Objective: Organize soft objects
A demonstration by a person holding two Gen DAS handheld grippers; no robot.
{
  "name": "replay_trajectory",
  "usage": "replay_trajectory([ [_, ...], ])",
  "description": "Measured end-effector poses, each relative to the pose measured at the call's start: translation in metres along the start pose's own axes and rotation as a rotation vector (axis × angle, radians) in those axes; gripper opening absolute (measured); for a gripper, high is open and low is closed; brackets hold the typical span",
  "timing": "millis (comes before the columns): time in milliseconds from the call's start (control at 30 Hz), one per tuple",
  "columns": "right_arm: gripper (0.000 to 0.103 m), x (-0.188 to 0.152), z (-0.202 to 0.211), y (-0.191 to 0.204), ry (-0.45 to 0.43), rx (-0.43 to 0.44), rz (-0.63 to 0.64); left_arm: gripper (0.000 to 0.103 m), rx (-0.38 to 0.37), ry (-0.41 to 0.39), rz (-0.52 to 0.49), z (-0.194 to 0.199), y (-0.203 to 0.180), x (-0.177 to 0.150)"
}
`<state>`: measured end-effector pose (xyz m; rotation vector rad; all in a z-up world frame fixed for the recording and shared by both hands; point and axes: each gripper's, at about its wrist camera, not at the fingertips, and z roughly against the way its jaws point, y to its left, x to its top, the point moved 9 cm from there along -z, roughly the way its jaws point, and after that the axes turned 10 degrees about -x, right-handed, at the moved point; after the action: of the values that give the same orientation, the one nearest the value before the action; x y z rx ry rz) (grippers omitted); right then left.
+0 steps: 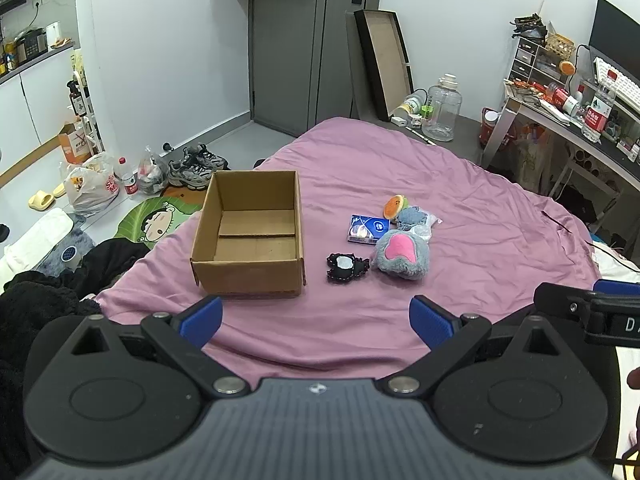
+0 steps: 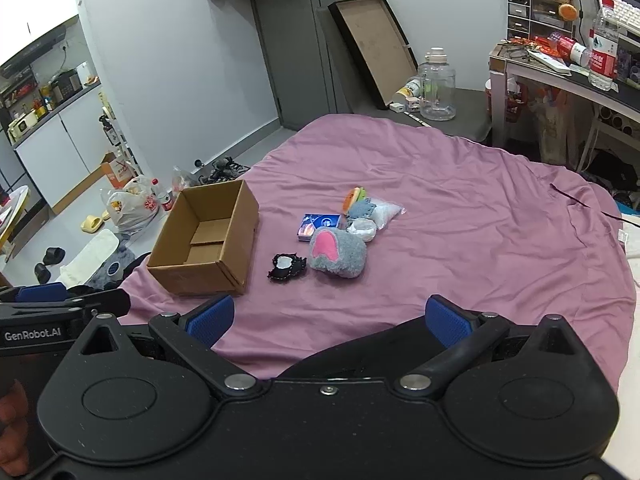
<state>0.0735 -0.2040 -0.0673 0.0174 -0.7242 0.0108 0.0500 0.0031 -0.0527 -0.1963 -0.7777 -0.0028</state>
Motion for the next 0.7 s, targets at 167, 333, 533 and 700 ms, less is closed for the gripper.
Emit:
replay_trajectory([
  [167, 0.103, -0.0013, 0.0, 0.0008, 0.001, -0.001, 0.003, 0.099, 0.001, 0.001, 0.001, 0.0001, 0.0002, -0.0002],
  [333, 0.103, -0.0016, 0.0008, 0.0014, -0.003, -0.002, 0.006, 0.099, 0.001, -0.004, 0.0, -0.0001, 0.0005, -0.0007],
  [533, 0.103, -0.0013, 0.001, 0.0012, -0.002, -0.006, 0.008, 0.099, 0.001, -0.002, 0.0, 0.0006, 0.0005, -0.0009],
  [700, 0.103, -0.0014, 0.0012, 0.0011, -0.005, -0.006, 0.01, 0.099, -0.003, -0.007, -0.001, 0.001, 0.0003, -0.0017],
])
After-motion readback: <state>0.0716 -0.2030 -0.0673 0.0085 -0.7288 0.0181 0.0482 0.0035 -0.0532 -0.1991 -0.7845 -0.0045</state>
